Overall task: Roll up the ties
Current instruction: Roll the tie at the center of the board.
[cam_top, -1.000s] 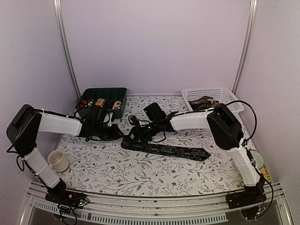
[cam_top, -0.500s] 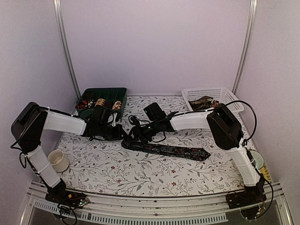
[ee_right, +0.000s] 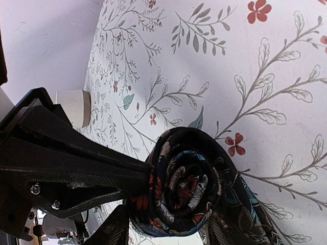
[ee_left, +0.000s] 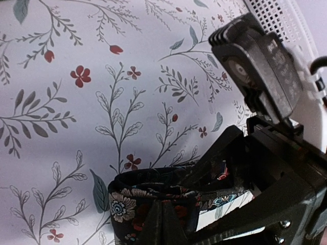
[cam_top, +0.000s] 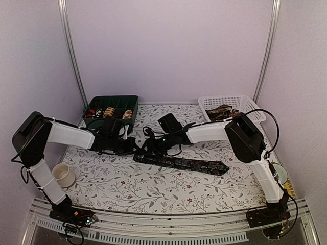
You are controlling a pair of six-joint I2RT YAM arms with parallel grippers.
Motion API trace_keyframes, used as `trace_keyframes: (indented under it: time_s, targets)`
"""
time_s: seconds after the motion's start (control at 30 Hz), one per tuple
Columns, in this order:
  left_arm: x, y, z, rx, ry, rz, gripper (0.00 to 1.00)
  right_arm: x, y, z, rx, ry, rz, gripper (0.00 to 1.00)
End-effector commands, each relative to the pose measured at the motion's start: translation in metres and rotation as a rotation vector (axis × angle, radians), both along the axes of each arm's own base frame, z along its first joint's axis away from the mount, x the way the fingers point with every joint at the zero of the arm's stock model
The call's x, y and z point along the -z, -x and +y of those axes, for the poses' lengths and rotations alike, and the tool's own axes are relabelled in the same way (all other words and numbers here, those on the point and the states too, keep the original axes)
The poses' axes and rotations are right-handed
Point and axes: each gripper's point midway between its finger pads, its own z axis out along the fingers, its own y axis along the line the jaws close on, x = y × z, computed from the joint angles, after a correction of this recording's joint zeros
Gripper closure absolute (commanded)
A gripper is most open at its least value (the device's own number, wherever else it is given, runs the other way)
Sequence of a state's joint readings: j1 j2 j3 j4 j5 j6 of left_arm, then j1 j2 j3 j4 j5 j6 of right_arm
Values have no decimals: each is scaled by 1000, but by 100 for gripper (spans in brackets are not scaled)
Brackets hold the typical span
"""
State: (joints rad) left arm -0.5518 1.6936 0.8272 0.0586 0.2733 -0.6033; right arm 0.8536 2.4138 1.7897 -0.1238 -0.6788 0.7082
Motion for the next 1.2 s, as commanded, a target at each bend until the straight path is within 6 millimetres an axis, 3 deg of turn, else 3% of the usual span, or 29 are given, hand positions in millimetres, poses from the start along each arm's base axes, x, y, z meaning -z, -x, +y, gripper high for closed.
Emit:
trace_keyframes:
  time_s: [0.0, 0.17, 0.33, 0.57, 0.67, 0.77, 0.87, 1.17]
  targets:
    - [-5, 10, -9, 28, 32, 1, 99, 42, -5, -8, 42, 47, 39, 50]
    - [-6, 12, -13, 35, 43, 3, 100, 37, -7, -8, 53, 30, 55, 50]
    - [-8, 12, -17, 39, 66, 4, 100, 47, -5, -9, 50, 43, 76, 51]
    - [-14, 10, -12, 40, 68, -12, 100, 56, -2, -13, 47, 43, 102, 70]
    - [-20, 5, 3, 23, 63, -38, 87, 62, -2, -19, 49, 51, 108, 74]
    - [-21, 1, 17, 3, 58, -45, 65, 69, -4, -26, 47, 61, 119, 76]
    - [-17, 3, 21, 0, 82, -29, 51, 76, -5, -30, 33, 57, 141, 76]
    - [-1, 8, 5, 55, 250, 3, 47, 92, -4, -40, 12, 52, 197, 74]
